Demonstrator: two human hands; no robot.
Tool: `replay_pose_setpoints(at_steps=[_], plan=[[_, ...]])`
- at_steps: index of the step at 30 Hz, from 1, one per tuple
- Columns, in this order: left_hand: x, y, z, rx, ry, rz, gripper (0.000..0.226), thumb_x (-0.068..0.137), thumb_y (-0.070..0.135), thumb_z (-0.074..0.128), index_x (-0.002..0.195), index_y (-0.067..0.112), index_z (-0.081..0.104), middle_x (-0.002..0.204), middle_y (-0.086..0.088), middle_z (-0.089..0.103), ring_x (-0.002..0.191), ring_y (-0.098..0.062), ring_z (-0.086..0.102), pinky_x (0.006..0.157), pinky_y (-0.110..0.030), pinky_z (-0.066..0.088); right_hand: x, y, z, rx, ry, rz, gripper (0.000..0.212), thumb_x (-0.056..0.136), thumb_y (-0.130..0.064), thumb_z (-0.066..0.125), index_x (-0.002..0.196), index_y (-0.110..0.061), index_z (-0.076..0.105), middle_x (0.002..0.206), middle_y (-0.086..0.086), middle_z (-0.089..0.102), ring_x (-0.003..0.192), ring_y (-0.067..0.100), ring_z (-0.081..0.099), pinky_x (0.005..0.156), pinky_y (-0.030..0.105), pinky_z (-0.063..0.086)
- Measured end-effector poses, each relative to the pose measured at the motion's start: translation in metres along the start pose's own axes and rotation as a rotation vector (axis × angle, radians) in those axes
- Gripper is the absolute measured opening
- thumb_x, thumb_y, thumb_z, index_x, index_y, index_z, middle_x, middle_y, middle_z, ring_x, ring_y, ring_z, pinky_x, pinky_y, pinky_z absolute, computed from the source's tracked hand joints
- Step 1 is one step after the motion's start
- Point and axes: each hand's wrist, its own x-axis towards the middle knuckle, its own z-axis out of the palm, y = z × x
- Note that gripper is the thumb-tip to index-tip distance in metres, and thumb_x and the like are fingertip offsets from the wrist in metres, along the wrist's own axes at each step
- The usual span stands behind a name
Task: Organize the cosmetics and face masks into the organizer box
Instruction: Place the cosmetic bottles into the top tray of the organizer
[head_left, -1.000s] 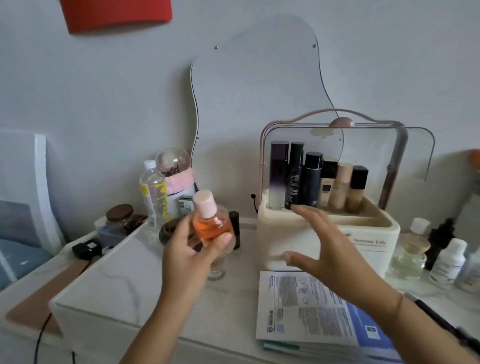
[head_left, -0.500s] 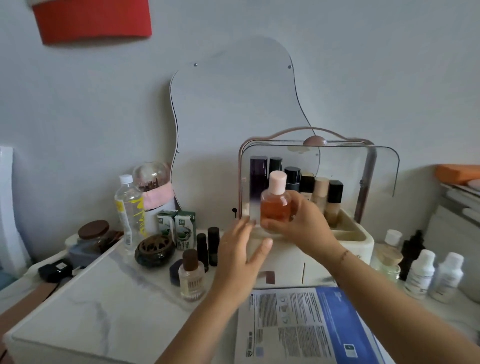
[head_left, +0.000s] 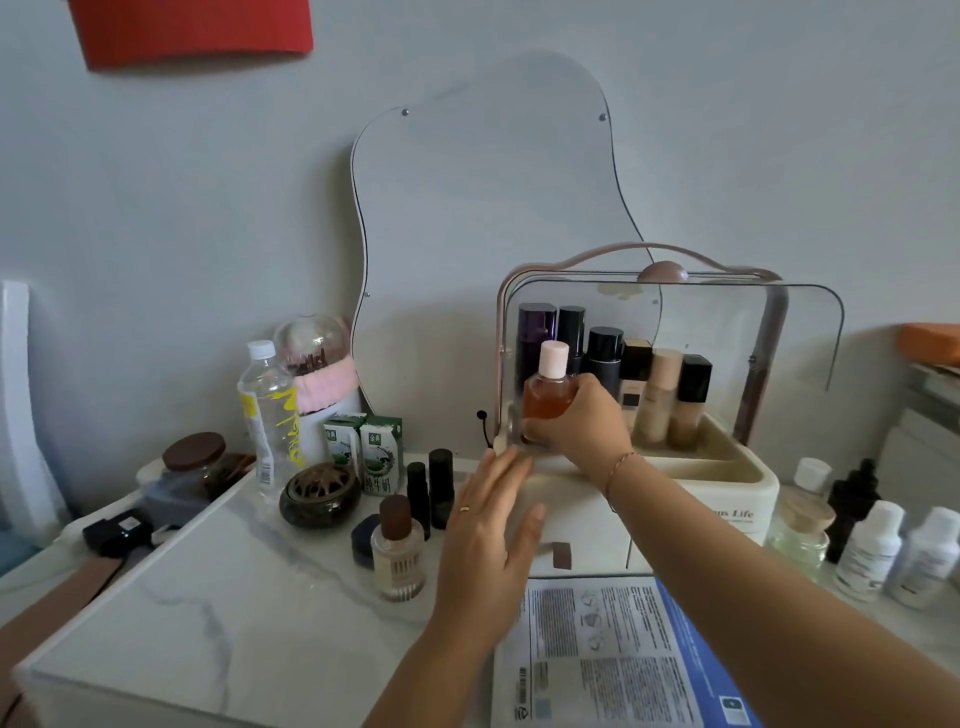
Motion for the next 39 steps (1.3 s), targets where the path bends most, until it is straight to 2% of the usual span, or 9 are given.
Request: replay_pose_setpoints(at_steps=[4, 12, 14, 16, 19, 22, 29, 34, 39], plan=[[-0.001, 0.001, 0.0, -0.035, -0.013, -0.007, 0.051, 0.097, 0.048, 0.035, 0.145, 0.031, 0.035, 0.153, 0.02, 0.027, 0.144, 0.005, 0.007, 0.112, -0.014, 0.012, 0.001, -0.001, 0.001, -0.131, -0.087, 0.041, 0.07, 0.062, -0.034, 0.084, 0.116, -0.009, 0.047, 0.114, 0.01, 0.059, 0.102, 0.026, 0.058, 0.082, 0.032, 0.045], [-0.006, 0.009, -0.005, -0.096, -0.02, -0.024, 0.05, 0.096, 0.044, 0.039, 0.145, 0.032, 0.034, 0.152, 0.023, 0.024, 0.141, 0.01, 0.014, 0.107, -0.002, 0.011, -0.009, 0.003, -0.014, -0.228, -0.177, 0.043, 0.069, 0.069, -0.043, 0.078, 0.118, -0.006, 0.047, 0.111, 0.01, 0.062, 0.101, 0.025, 0.059, 0.084, 0.035, 0.049], [-0.017, 0.006, -0.012, -0.13, 0.095, -0.047, 0.047, 0.095, 0.036, 0.048, 0.14, 0.026, 0.044, 0.147, 0.018, 0.037, 0.137, 0.005, 0.03, 0.108, -0.007, 0.022, -0.02, 0.003, -0.022, -0.196, -0.105, -0.011, 0.065, 0.073, -0.038, 0.075, 0.123, -0.008, 0.045, 0.117, 0.009, 0.06, 0.105, 0.023, 0.058, 0.089, 0.035, 0.05], [-0.031, -0.008, -0.021, -0.085, 0.342, -0.084, 0.043, 0.089, 0.023, 0.063, 0.131, 0.017, 0.055, 0.136, 0.008, 0.05, 0.128, -0.009, 0.046, 0.107, -0.025, 0.038, -0.04, 0.005, -0.033, -0.101, 0.064, -0.131, 0.057, 0.078, -0.03, 0.073, 0.126, -0.013, 0.046, 0.122, 0.003, 0.058, 0.109, 0.017, 0.056, 0.09, 0.029, 0.047], [-0.043, -0.035, -0.037, -0.057, 0.528, -0.307, 0.057, 0.076, 0.01, 0.077, 0.127, 0.009, 0.053, 0.127, -0.006, 0.052, 0.12, -0.025, 0.05, 0.099, -0.041, 0.043, -0.078, 0.013, -0.047, 0.097, 0.243, -0.288, 0.031, 0.083, -0.017, 0.067, 0.11, -0.021, 0.056, 0.107, -0.004, 0.063, 0.098, 0.01, 0.06, 0.087, 0.025, 0.05], [-0.045, -0.058, -0.045, -0.069, 0.436, -0.486, 0.065, 0.071, 0.012, 0.081, 0.129, 0.008, 0.051, 0.125, -0.009, 0.054, 0.115, -0.019, 0.047, 0.094, -0.029, 0.036, -0.11, 0.026, -0.053, 0.228, 0.247, -0.27, 0.021, 0.084, -0.006, 0.062, 0.098, -0.02, 0.06, 0.094, -0.009, 0.065, 0.09, 0.006, 0.063, 0.082, 0.022, 0.051], [-0.043, -0.08, -0.044, -0.028, 0.256, -0.492, 0.053, 0.071, 0.018, 0.081, 0.118, 0.022, 0.058, 0.104, 0.004, 0.065, 0.099, -0.021, 0.06, 0.082, -0.032, 0.046, -0.13, 0.044, -0.05, 0.255, 0.251, -0.206, 0.017, 0.084, -0.005, 0.062, 0.096, -0.017, 0.062, 0.091, -0.012, 0.066, 0.085, 0.0, 0.062, 0.074, 0.007, 0.049], [-0.047, -0.071, -0.045, -0.132, 0.262, -0.52, 0.048, 0.068, 0.024, 0.083, 0.11, 0.034, 0.062, 0.096, 0.009, 0.069, 0.093, -0.015, 0.065, 0.077, -0.029, 0.049, -0.138, 0.046, -0.045, 0.261, 0.199, -0.196, 0.021, 0.083, -0.007, 0.063, 0.093, -0.025, 0.061, 0.09, -0.011, 0.067, 0.085, 0.0, 0.062, 0.073, 0.015, 0.052], [-0.04, -0.03, -0.052, -0.32, 0.237, -0.428, 0.054, 0.062, 0.03, 0.085, 0.113, 0.031, 0.066, 0.102, 0.008, 0.072, 0.097, -0.013, 0.066, 0.086, -0.029, 0.05, -0.135, 0.032, -0.041, 0.164, -0.172, -0.239, 0.04, 0.077, -0.018, 0.073, 0.114, -0.024, 0.057, 0.107, -0.014, 0.061, 0.102, -0.001, 0.058, 0.087, 0.019, 0.051]])
